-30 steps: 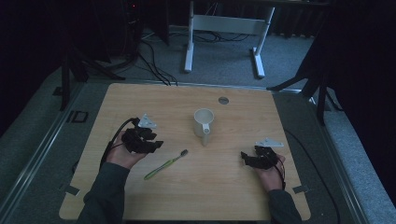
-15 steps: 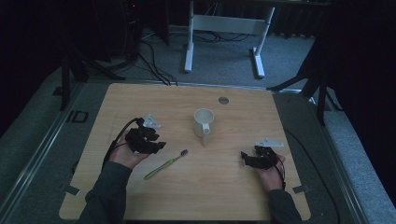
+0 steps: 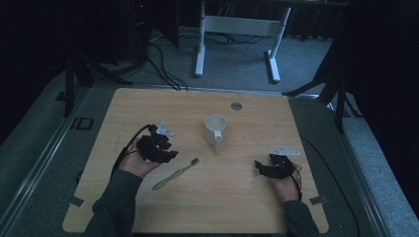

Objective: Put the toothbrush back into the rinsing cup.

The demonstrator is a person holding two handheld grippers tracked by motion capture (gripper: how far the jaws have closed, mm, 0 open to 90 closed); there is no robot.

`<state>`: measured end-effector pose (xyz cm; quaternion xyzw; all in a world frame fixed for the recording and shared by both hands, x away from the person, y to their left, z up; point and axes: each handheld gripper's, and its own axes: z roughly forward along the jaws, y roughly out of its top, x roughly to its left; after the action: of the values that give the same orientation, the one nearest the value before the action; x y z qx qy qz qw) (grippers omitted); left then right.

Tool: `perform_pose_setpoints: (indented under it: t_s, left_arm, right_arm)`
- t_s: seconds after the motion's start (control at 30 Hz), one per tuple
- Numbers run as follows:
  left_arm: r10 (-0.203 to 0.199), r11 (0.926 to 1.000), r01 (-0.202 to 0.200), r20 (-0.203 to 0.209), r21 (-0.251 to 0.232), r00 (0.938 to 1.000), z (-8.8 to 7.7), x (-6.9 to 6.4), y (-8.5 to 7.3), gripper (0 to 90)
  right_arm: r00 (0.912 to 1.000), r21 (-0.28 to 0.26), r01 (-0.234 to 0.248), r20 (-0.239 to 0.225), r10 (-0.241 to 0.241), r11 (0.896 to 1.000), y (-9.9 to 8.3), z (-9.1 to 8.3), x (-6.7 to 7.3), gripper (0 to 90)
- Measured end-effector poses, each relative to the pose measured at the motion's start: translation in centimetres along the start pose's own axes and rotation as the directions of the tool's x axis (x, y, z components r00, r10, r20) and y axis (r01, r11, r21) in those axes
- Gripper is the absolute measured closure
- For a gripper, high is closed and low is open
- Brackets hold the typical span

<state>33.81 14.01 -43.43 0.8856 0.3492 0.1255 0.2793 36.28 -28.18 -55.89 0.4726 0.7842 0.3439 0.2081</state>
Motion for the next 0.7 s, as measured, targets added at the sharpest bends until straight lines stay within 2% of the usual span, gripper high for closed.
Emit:
perform_pose_setpoints:
  t_s: [0.37,0.7]
  left_arm:
    - [0.013,0.9996,-0.014,0.024,0.024,0.9996,0.7,-0.3,0.4,60.4]
    - [0.017,0.9987,-0.018,0.028,0.047,0.9995,1.1,-0.5,0.6,61.7]
  right_arm:
    - [1.0,0.0,0.002,-0.002,-0.002,1.0,0.0,0.0,0.0,28.1]
    - [1.0,0.0,0.002,-0.002,-0.002,1.0,0.0,0.0,0.0,28.0]
